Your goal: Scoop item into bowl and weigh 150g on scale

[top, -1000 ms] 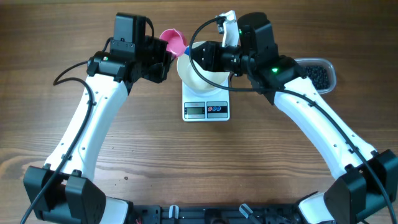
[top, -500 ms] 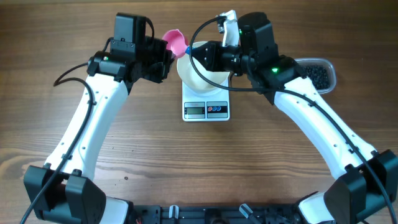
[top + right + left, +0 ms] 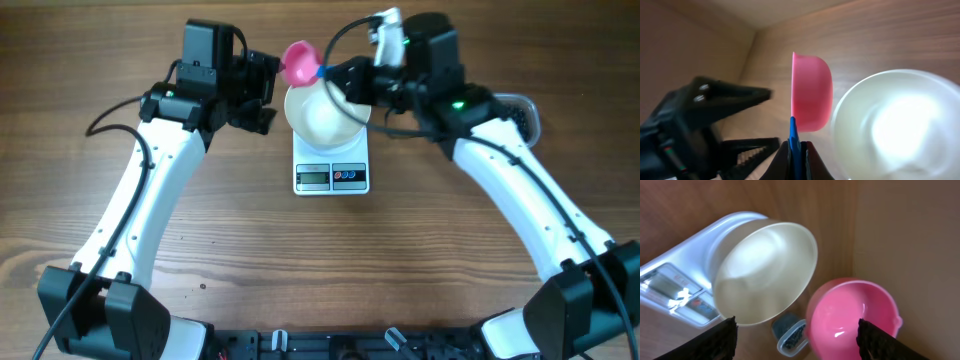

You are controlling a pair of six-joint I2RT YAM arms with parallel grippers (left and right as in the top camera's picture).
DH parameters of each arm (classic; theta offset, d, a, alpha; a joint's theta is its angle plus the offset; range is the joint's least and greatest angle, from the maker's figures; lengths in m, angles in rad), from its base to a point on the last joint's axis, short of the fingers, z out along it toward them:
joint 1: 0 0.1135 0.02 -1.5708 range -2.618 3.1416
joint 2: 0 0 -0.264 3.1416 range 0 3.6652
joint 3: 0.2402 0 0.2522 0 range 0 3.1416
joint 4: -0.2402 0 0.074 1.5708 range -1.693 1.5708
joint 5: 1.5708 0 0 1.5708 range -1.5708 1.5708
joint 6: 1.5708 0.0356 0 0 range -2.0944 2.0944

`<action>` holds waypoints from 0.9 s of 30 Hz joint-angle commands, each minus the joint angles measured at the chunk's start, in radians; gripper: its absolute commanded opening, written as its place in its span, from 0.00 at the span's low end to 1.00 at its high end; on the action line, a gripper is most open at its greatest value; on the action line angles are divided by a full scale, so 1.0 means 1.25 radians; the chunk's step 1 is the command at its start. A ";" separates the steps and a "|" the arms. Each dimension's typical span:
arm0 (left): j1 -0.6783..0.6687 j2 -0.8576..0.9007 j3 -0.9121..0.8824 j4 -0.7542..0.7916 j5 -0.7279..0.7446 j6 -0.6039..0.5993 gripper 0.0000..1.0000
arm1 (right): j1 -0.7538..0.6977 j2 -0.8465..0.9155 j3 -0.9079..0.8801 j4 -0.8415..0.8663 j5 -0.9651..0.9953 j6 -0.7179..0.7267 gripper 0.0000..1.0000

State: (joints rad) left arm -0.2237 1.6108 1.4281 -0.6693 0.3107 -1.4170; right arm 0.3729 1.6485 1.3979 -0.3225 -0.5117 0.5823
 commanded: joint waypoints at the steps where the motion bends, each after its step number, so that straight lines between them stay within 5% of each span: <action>1: 0.013 -0.012 -0.001 0.060 0.018 0.252 0.80 | -0.074 -0.053 0.024 -0.016 -0.025 -0.024 0.04; 6: 0.000 -0.042 -0.001 0.123 0.096 0.537 0.79 | -0.176 -0.129 0.024 -0.086 -0.021 -0.078 0.04; 9: -0.022 -0.058 -0.001 0.111 0.096 0.625 0.75 | -0.247 -0.177 0.024 -0.144 -0.016 -0.099 0.04; 14: -0.084 -0.059 -0.001 0.026 0.087 0.755 0.18 | -0.346 -0.234 0.024 -0.245 -0.003 -0.140 0.04; 16: -0.121 -0.059 -0.001 -0.036 0.036 0.782 0.04 | -0.374 -0.243 0.024 -0.281 -0.003 -0.164 0.04; 23: -0.251 -0.059 -0.008 -0.218 -0.151 0.821 0.04 | -0.397 -0.243 0.024 -0.347 0.018 -0.196 0.04; 27: -0.332 -0.059 -0.073 -0.207 -0.194 0.823 0.04 | -0.397 -0.243 0.024 -0.352 0.021 -0.198 0.04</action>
State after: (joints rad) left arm -0.5686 1.5505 1.4067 -0.9424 0.1715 -0.4305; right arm -0.1207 1.3483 1.4036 -0.7593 -0.5034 0.3634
